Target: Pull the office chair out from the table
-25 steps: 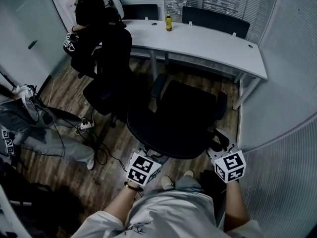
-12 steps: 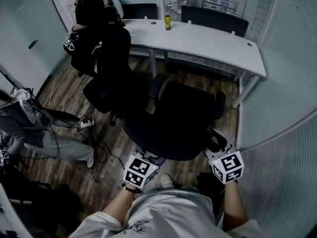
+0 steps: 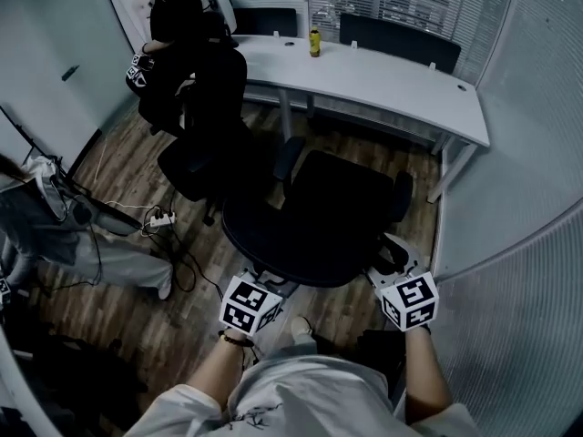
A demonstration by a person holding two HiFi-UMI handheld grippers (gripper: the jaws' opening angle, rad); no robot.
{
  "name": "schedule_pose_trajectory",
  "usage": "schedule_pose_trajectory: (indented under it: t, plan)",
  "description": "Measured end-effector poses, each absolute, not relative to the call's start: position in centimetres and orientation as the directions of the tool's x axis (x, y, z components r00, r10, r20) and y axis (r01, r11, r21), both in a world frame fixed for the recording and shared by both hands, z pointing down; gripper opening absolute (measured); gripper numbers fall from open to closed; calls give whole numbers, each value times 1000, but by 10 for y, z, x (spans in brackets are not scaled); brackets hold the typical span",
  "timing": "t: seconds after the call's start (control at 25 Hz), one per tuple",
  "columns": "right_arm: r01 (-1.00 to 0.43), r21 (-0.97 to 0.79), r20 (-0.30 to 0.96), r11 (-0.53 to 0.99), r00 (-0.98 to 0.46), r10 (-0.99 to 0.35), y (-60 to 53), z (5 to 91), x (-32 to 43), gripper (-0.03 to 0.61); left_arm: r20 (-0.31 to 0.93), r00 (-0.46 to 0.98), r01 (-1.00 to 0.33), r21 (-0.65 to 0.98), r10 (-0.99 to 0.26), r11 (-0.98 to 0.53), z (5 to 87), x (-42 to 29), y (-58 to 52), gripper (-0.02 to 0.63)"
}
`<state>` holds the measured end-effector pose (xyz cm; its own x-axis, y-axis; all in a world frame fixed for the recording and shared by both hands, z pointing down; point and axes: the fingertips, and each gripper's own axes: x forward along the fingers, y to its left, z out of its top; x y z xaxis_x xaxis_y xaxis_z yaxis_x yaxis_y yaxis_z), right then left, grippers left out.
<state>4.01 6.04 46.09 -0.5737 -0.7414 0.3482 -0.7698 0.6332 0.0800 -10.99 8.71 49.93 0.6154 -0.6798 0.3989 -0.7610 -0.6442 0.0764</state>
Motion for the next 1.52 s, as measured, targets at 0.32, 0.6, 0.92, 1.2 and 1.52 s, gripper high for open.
schedule_pose_trajectory:
  t: [0.32, 0.6, 0.92, 1.2, 1.52]
  plan:
    - [-765, 65, 356, 641, -582, -731, 61, 462, 42, 229, 393, 603, -775, 79, -694, -627, 501, -108, 88, 324]
    - [-768, 41, 351, 639, -588, -729, 63, 462, 39, 229, 388, 597, -784, 96, -702, -614, 500, -112, 92, 325]
    - [-771, 21, 350, 636, -591, -727, 58, 465, 40, 229, 404, 577, -798, 95, -710, -595, 502, -113, 87, 325]
    - [-796, -5, 342, 606, -571, -747, 58, 463, 50, 229, 415, 547, -819, 88, -727, -566, 498, -114, 87, 327]
    - [-795, -28, 341, 607, -578, -741, 73, 465, 56, 227, 399, 518, -843, 88, -757, -531, 495, -123, 95, 327]
